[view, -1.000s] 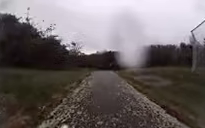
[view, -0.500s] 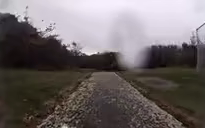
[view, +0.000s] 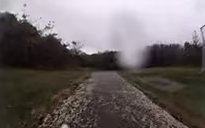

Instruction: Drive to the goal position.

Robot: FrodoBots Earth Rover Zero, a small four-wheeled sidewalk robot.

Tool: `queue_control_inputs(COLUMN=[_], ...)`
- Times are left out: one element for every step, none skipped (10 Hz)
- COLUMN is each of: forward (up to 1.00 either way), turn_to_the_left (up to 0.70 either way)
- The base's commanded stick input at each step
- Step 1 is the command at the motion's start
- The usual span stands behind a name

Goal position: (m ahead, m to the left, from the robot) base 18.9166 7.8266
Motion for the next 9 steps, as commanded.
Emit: queue_control_inputs(forward=[0.7,0.7,0.7,0.7,0.7,0.7,0.7,0.7,0.7], turn_to_the_left=[0.0,0.0,0.0,0.0,0.0,0.0,0.0,0.0,0.0])
